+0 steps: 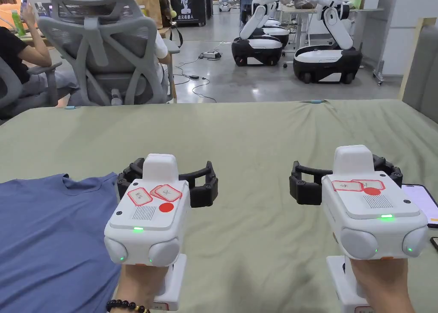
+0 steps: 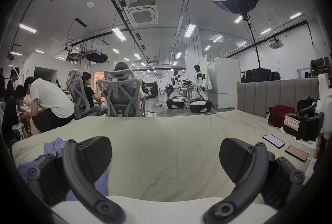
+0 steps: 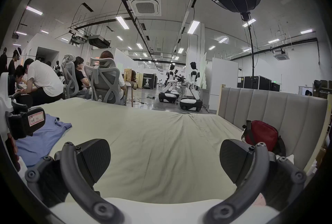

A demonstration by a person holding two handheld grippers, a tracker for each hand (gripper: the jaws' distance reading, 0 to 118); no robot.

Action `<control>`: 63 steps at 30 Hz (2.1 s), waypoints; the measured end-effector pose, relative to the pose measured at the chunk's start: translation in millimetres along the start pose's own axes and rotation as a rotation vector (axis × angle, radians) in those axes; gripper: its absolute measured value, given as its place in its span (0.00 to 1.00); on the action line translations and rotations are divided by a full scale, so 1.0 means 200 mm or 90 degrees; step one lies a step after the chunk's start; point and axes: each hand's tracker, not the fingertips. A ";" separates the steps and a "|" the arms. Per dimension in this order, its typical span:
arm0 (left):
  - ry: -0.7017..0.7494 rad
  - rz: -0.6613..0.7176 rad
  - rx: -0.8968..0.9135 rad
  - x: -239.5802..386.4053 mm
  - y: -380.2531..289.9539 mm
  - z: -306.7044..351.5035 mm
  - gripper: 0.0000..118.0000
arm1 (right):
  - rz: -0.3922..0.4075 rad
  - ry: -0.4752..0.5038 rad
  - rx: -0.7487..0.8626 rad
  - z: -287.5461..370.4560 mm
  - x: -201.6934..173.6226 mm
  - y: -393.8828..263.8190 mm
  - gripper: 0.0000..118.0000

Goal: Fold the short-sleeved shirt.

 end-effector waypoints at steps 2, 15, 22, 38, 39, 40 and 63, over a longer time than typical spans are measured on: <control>0.000 0.001 0.001 0.00 0.00 0.00 1.00 | -0.002 -0.003 0.001 0.00 0.00 0.00 1.00; 0.000 -0.002 0.001 0.00 0.00 0.00 1.00 | -0.010 -0.004 -0.004 0.00 0.01 -0.01 1.00; -0.001 -0.004 0.000 0.00 0.00 0.01 1.00 | -0.010 -0.005 -0.001 0.00 0.02 -0.01 1.00; 0.013 0.001 -0.009 0.00 -0.01 0.00 1.00 | -0.004 -0.012 0.003 0.00 0.01 -0.01 1.00; 0.013 0.003 -0.009 0.00 -0.01 0.00 1.00 | -0.004 -0.011 0.002 0.00 0.01 -0.01 1.00; 0.011 0.003 -0.008 0.00 -0.01 0.00 1.00 | -0.005 -0.007 0.000 0.00 0.01 -0.01 1.00; -0.014 0.012 -0.022 0.00 -0.01 0.01 0.70 | -0.003 0.014 -0.007 0.01 0.00 -0.03 0.75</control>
